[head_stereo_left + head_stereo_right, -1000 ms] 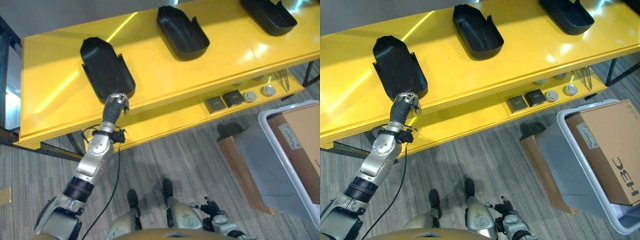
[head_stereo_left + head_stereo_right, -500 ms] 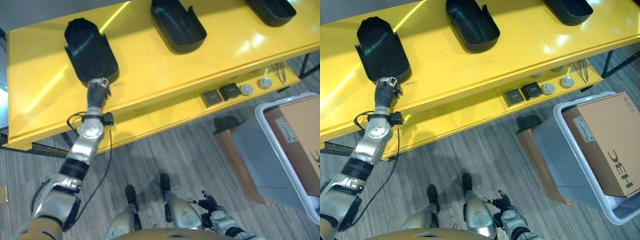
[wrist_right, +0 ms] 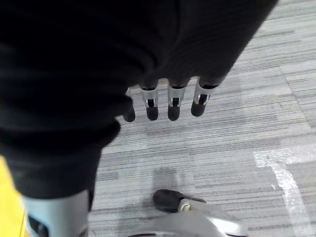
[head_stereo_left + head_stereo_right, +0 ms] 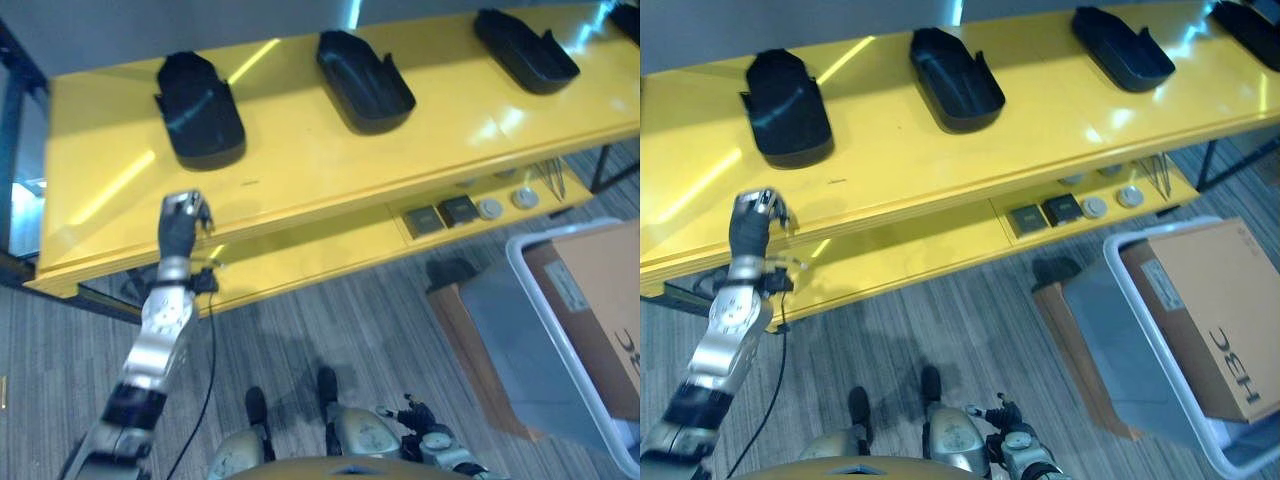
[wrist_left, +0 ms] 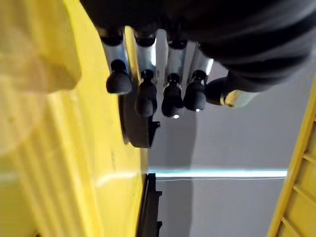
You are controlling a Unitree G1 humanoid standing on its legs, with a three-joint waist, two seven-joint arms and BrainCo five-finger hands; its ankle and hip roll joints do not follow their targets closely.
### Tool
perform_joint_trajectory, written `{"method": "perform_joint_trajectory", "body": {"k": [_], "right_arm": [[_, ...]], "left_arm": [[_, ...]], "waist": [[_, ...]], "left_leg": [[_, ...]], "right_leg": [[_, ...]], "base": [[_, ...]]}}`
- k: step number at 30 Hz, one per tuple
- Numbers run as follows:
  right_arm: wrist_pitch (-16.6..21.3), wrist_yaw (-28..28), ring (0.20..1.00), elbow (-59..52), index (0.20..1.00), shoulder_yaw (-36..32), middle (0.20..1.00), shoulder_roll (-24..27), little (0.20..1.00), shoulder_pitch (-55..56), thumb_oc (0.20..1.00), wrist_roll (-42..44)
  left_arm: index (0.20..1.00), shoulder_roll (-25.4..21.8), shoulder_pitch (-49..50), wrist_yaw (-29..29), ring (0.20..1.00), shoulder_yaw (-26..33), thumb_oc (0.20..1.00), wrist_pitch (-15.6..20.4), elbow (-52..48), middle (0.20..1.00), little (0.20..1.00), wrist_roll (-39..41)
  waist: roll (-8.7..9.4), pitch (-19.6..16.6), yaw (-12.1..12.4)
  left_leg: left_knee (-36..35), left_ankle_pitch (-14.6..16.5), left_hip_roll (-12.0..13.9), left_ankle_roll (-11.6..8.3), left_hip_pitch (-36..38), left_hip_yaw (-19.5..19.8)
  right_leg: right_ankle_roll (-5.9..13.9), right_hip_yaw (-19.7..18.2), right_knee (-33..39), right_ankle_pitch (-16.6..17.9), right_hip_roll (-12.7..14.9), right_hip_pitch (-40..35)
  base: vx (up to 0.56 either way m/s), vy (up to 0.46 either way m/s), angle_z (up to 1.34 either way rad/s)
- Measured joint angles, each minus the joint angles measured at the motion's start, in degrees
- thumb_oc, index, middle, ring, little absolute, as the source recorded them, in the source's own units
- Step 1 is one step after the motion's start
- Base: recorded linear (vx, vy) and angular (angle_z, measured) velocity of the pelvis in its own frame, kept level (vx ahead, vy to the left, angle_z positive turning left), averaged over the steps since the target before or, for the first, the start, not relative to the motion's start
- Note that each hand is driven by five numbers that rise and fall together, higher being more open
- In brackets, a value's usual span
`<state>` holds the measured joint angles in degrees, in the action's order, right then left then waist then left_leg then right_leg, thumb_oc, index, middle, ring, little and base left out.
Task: Move parts from the plastic box to the shelf.
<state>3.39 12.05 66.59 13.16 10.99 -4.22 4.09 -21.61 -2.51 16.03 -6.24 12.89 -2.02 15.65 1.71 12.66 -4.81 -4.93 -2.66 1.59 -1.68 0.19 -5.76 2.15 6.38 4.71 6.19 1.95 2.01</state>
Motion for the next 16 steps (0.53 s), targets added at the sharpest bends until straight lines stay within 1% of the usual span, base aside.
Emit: {"method": "perform_joint_trajectory", "body": {"k": [1,2,3,4,6,7,8,9,10,11,13,14,15,16], "right_arm": [[-0.03,0.00,1.000,0.35,1.000,-0.38,1.000,-0.07,1.000,0.57,1.000,-0.01],[0.04,0.05,1.000,0.62,1.000,-0.12,1.000,-0.51,1.000,0.20,1.000,-0.05],[0.00,0.06,1.000,0.99,1.000,-0.29,1.000,-0.32,1.000,0.47,1.000,-0.06],[-0.09,0.11,1.000,0.97,1.000,0.10,1.000,-0.80,1.000,0.00,1.000,-0.06],[0.03,0.83,1.000,1.16,1.000,0.17,1.000,-0.83,1.000,0.72,1.000,-0.11],[0.16,1.17,1.000,1.61,1.000,0.11,1.000,-1.15,1.000,0.30,1.000,-0.06],[0.17,1.29,1.000,2.12,1.000,0.10,1.000,-1.01,1.000,0.54,1.000,-0.05],[0.24,1.60,1.000,2.16,1.000,-0.46,1.000,-0.71,1.000,0.40,1.000,0.15],[0.34,2.17,1.000,2.25,1.000,-0.64,1.000,-0.87,1.000,0.53,1.000,0.33],[0.63,2.69,1.000,2.40,1.000,-0.38,1.000,-0.95,1.000,0.81,1.000,0.72],[1.70,3.58,1.000,3.01,1.000,-0.51,1.000,-1.35,1.000,0.84,1.000,1.45],[2.16,3.65,1.000,3.55,1.000,-0.61,1.000,-1.42,1.000,0.98,1.000,2.28],[2.64,3.73,1.000,4.34,1.000,-0.73,1.000,-1.39,1.000,1.61,1.000,2.38],[2.69,4.34,1.000,5.33,1.000,-0.91,1.000,-1.38,1.000,1.72,1.000,2.36]], "left_arm": [[0.235,0.25,2.36,-0.75,0.235,0.66,0.235,-0.05,-0.37,0.235,0.235,0.04],[0.771,0.28,5.68,-1.70,0.771,1.11,0.771,-0.05,-0.76,0.771,0.771,0.23],[0.922,0.62,7.74,-2.30,0.922,1.58,0.922,-0.05,-0.84,0.922,0.922,0.41],[1.000,0.57,9.25,-2.53,1.000,1.58,1.000,-0.03,-0.83,1.000,1.000,0.37],[1.000,-0.04,12.79,-2.10,1.000,1.91,1.000,0.78,0.99,1.000,1.000,-2.69],[1.000,-0.09,13.51,0.09,1.000,1.65,1.000,1.68,4.82,1.000,1.000,-6.57],[1.000,-0.06,12.25,1.63,1.000,1.61,1.000,2.68,10.38,1.000,1.000,-10.48],[1.000,-0.36,12.46,3.31,1.000,0.93,1.000,2.24,15.90,1.000,1.000,-13.02],[1.000,-1.25,12.37,4.21,1.000,-0.39,1.000,2.20,21.87,1.000,1.000,-15.20],[1.000,-2.59,11.98,4.42,1.000,-2.94,1.000,1.83,28.70,1.000,1.000,-17.36],[1.000,-3.58,12.91,4.48,1.000,-4.84,1.000,0.11,33.72,1.000,1.000,-20.57],[1.000,-3.95,13.83,4.55,1.000,-6.08,1.000,-0.58,35.05,1.000,1.000,-22.62],[1.000,-4.03,15.15,5.12,1.000,-7.23,1.000,-0.91,36.66,1.000,1.000,-24.25],[1.000,-2.33,14.42,6.91,1.000,-7.81,1.000,-0.94,45.57,1.000,1.000,-27.73]], "waist": [[0.11,-0.39,-0.09],[0.03,-0.90,0.95],[0.16,-1.62,1.35],[0.09,-2.39,1.96],[0.23,-3.81,2.74],[0.01,-4.66,4.01],[-0.19,-4.99,4.67],[-0.31,-5.51,5.15],[-0.38,-6.09,5.18],[-0.35,-6.93,5.85],[-0.22,-7.14,6.39],[0.04,-7.23,6.88],[0.01,-7.17,7.57],[-0.05,-7.30,8.41]], "left_leg": [[0.02,-0.15,-0.04,0.04,0.63,0.12],[0.05,-0.34,-0.14,0.21,1.73,1.02],[0.08,-0.27,-0.16,0.24,2.23,1.09],[0.19,-0.24,-0.16,0.20,2.34,1.33],[0.34,-0.19,-0.24,0.07,3.18,2.31],[0.33,-0.25,-0.26,0.02,2.84,2.98],[0.35,-0.24,-0.25,0.01,3.36,3.33],[0.12,-0.31,-0.32,-0.10,3.44,4.19],[0.05,0.26,-0.35,-0.74,3.47,4.71],[0.05,0.37,-0.39,-0.53,3.17,5.67],[0.05,0.24,-0.45,-0.33,2.41,6.33],[0.08,-0.03,-0.58,-0.22,1.98,7.30],[0.05,-0.22,-0.68,-0.09,1.43,7.45],[0.08,-0.60,-0.84,0.19,1.77,7.48]], "right_leg": [[0.04,0.14,0.04,-0.03,0.01,-0.69],[0.21,0.74,0.03,-0.35,0.12,-2.14],[0.11,0.71,0.19,-0.55,0.12,-2.73],[0.11,0.93,0.17,-0.69,0.14,-3.04],[0.16,2.02,0.14,-1.22,0.17,-4.31],[0.20,2.55,0.01,-1.30,0.16,-4.60],[0.21,2.88,0.04,-1.45,0.17,-5.22],[0.42,3.73,0.01,-1.67,0.19,-5.97],[0.34,4.28,0.01,-2.04,0.22,-6.37],[0.13,5.29,0.01,-2.32,0.29,-6.35],[0.11,6.26,0.01,-2.53,0.37,-6.23],[0.11,7.20,0.01,-2.61,0.52,-6.13],[0.35,8.17,0.01,-2.91,0.78,-6.11],[0.56,9.02,0.03,-3.07,1.17,-6.50]], "base": [[0.02,-0.027,0.25],[0.02,-0.044,0.21],[0.01,-0.040,0.20],[0.00,-0.026,0.09],[0.00,-0.018,0.25],[0.00,-0.014,0.29],[-0.01,0.011,0.29],[-0.03,0.031,0.34],[-0.03,0.035,0.38],[-0.03,0.023,0.37],[-0.01,0.014,0.37],[0.01,0.025,0.49],[0.04,0.043,0.57],[0.05,0.027,0.57]]}}
